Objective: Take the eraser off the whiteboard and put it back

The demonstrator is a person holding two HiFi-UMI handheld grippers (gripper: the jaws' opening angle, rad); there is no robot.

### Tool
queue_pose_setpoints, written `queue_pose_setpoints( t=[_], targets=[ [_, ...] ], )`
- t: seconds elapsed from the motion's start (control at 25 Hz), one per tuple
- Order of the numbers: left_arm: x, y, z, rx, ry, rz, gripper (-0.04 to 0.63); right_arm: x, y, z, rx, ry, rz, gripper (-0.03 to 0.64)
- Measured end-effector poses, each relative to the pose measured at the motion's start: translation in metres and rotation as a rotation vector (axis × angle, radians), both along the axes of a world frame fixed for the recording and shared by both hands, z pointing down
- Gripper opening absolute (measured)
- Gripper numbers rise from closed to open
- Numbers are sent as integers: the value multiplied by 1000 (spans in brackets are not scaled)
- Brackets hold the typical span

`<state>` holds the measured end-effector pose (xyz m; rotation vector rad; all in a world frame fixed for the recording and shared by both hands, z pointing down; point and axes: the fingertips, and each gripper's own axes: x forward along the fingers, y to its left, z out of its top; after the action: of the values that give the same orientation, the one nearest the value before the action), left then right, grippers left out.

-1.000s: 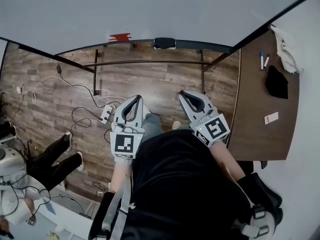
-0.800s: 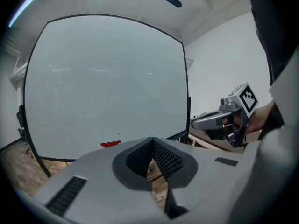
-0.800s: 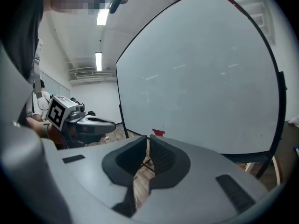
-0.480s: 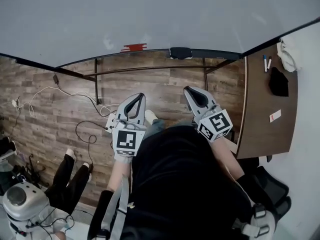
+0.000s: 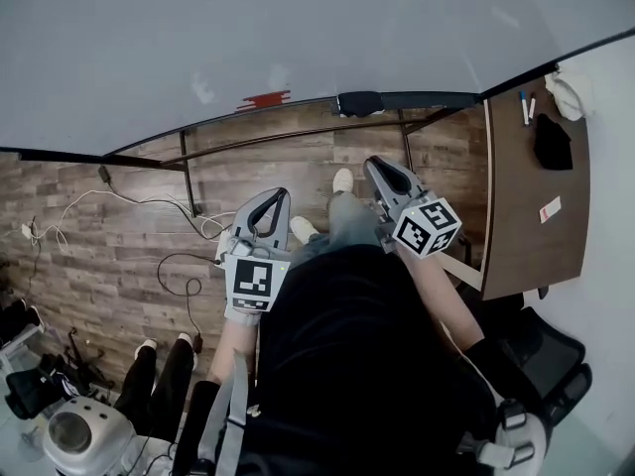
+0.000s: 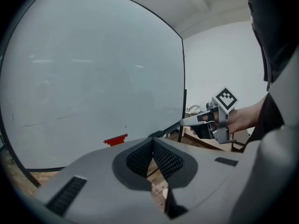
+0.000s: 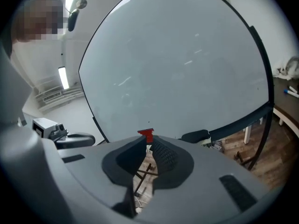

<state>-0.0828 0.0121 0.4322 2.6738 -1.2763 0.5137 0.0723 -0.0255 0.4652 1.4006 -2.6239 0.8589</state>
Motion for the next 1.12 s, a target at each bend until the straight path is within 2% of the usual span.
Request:
queue_pose_setpoints(
  t=[0.32, 0.6, 0.84, 1.0, 1.12],
  targets=[
    [-2, -23, 8, -15, -33, 26, 8, 18, -32, 35, -93, -116, 121, 32],
    [-8, -46, 12, -27, -57, -2, 8, 23, -59, 60, -154, -168, 155, 45],
    [-9, -61, 16, -42, -75, -19, 8, 30, -75, 87, -226, -230, 182, 137],
    [-10, -69, 21, -48, -92, -23, 8, 35, -87, 105, -273, -302, 202, 229],
    [-13, -75, 22, -48, -100, -34, 8, 37, -96, 116, -314, -362, 225, 261]
  ],
)
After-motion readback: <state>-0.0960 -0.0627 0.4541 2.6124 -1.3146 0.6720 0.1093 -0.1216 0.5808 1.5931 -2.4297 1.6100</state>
